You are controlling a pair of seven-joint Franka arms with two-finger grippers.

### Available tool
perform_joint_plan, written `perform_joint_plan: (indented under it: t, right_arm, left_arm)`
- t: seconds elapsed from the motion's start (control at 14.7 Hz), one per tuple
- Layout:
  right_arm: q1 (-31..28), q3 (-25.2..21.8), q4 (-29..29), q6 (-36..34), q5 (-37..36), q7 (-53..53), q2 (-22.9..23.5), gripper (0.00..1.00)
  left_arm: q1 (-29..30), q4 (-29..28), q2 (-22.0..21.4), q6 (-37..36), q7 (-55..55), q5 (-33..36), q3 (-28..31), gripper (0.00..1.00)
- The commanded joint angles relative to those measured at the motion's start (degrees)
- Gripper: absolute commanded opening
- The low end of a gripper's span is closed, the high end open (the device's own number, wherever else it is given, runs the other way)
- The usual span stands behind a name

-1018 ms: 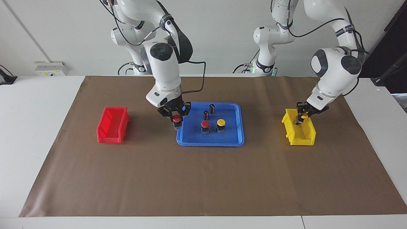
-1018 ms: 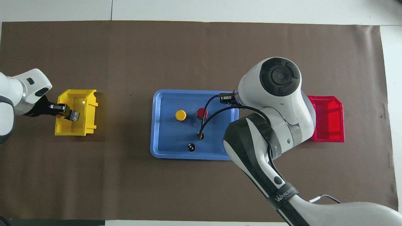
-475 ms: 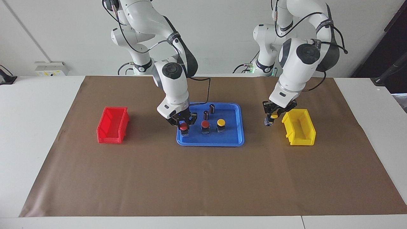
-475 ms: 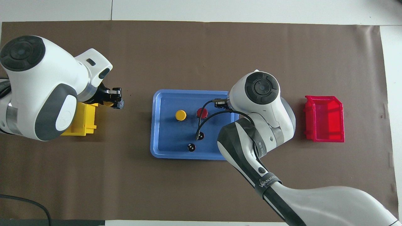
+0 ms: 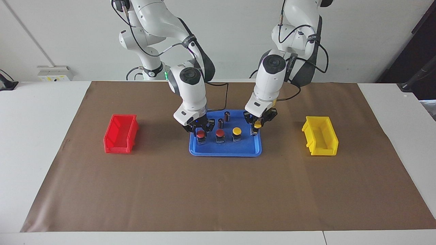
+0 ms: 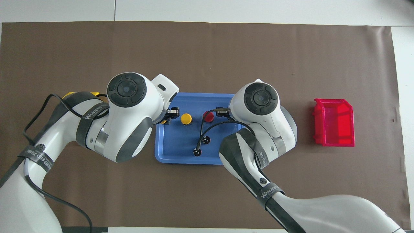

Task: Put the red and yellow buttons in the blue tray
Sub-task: 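Drop the red button in the tray while the left gripper carries yellow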

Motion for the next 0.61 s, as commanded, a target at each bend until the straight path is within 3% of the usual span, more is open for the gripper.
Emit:
perform_joint_plan:
  t: [0.0,0.27,0.41,0.54]
  right_arm:
    - [-1.51,-0.14,2.97,-3.89,-0.38,0.55,-1.53,1.00]
    - [-9.40,-0.14,18.86,-27.41,-0.91,-1.89,-4.52,1.00]
    - [-14.32,-0.23,23.45,-36.49,-0.82,-8.82,-6.44,1.00]
    - [-19.77,-0.23,23.64,-41.16,-0.82,-14.80,-10.22,1.00]
  left_arm:
    - [-0.91,-2.99,-0.20,3.27,-0.57,-0.44,0.94,0.01]
    - [-1.09,-4.49,1.46,6.71,-1.27,-0.44,0.94,0.02]
    - [-1.44,-4.58,2.60,8.20,-1.10,-0.44,1.03,0.15]
    - [-1.09,-4.58,3.48,9.09,-0.84,-0.44,1.03,0.56]
